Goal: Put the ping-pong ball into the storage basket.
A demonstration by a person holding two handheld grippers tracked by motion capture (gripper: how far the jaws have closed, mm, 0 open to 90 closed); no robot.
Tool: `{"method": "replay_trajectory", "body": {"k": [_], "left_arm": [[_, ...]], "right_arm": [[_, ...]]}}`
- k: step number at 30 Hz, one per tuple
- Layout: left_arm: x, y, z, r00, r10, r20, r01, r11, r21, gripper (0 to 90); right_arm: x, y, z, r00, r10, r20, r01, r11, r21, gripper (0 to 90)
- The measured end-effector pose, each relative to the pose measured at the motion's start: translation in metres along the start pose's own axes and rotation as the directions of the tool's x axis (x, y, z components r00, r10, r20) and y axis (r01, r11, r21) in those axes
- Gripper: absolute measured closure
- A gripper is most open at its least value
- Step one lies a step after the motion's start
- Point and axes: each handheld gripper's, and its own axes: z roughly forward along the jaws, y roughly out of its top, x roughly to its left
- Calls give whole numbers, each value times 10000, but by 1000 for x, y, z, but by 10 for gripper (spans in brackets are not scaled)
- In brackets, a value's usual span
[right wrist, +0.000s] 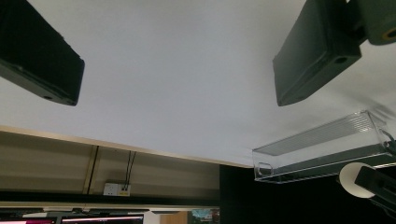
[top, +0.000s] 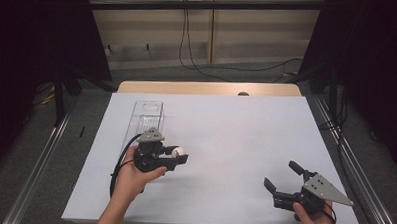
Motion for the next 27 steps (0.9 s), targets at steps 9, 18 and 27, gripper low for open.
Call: {"method": "replay_trajectory", "body": {"k": [9,18,27], "left_arm": [[4,1,-4,9997,-97,-228,95,9999,-100,511],[10,1,-8,9994,-215,-260,210,9996,-170,511],[12,0,-10,9986,-270,-460,261,9995,-203,511]], "right_arm": [[0,0,0,10000,14,14,-14,10000,-6,17],[0,0,1,10000,22,36,-22,10000,-13,17],[0,0,1,10000,16,4,-16,10000,-30,17]]}}
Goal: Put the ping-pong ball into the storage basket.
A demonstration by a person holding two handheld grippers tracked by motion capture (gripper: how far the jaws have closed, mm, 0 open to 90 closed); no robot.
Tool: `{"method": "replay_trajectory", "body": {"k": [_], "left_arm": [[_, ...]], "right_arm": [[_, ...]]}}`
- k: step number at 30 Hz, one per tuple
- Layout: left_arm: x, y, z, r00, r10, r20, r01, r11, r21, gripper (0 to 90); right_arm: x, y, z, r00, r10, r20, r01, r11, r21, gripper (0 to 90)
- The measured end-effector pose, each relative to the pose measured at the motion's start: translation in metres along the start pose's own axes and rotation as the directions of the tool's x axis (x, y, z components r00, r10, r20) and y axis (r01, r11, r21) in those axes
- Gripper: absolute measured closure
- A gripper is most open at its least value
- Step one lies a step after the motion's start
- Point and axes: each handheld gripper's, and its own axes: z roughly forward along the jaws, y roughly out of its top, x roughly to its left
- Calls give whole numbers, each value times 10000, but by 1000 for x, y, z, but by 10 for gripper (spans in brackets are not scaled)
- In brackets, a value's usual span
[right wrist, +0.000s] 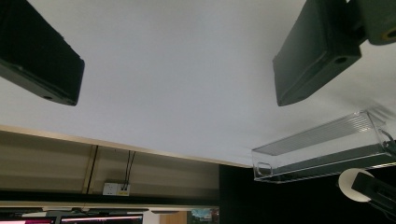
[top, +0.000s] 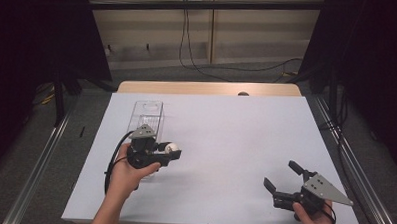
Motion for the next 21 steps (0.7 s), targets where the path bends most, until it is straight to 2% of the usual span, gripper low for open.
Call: {"method": "replay_trajectory", "body": {"k": [6,21], "left_arm": [[2,0,-2,10000,75,-55,-74,10000,29,511],[7,1,-7,9997,-63,-218,60,9999,-105,511]], "right_arm": [[0,0,0,10000,0,-9,0,10000,18,17],[0,0,0,10000,-5,-4,5,10000,-7,17]]}}
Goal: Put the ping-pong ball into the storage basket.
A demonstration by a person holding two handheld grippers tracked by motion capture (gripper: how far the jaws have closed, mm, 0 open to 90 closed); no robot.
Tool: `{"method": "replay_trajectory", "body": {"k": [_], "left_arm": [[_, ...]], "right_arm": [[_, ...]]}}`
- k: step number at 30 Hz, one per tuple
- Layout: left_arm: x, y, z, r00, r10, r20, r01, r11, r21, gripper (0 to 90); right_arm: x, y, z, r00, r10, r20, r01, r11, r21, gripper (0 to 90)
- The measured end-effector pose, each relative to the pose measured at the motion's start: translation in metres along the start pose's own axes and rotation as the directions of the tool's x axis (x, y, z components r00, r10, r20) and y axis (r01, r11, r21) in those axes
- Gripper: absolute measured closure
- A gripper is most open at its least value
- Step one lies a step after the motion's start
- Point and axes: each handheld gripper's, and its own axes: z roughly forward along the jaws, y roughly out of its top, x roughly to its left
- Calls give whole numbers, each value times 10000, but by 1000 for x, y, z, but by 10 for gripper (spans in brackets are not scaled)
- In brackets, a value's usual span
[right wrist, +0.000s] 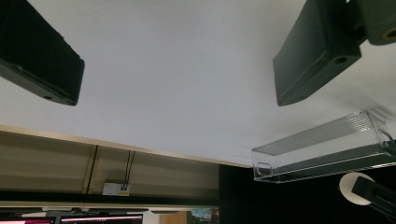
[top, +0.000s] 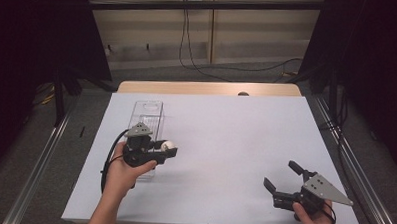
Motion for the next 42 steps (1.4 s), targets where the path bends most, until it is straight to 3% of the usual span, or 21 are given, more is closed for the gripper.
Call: {"method": "replay_trajectory", "body": {"k": [9,42], "left_arm": [[3,1,-1,9998,-15,-178,16,10000,37,511],[13,2,-11,9997,-74,-243,75,10000,41,511]], "right_arm": [[0,0,0,10000,-10,-22,10,10000,11,17],[0,0,-1,10000,17,-62,-17,10000,-25,17]]}}
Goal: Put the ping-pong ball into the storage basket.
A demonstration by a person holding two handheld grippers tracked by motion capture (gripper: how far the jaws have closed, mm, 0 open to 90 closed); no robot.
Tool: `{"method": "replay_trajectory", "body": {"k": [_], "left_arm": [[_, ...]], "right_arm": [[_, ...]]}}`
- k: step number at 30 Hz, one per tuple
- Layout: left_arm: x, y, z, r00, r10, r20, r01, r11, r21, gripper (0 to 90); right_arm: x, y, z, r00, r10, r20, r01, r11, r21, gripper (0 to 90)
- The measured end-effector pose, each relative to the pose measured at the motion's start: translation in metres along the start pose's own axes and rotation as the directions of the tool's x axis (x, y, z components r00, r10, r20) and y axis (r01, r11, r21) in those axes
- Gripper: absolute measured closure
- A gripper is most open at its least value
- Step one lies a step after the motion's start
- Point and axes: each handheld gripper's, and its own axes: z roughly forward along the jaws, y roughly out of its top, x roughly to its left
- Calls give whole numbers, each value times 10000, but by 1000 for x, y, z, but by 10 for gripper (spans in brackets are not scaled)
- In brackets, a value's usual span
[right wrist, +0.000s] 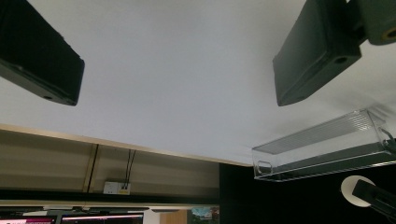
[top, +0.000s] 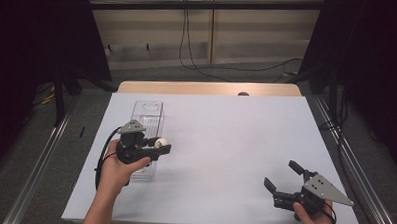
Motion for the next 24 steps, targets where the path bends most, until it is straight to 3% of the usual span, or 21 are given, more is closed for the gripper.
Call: {"method": "replay_trajectory", "body": {"k": [24], "left_arm": [[9,-2,-6,9993,-216,-289,214,9997,-76,511]], "right_arm": [[0,0,0,10000,-31,26,31,10000,-38,17]]}}
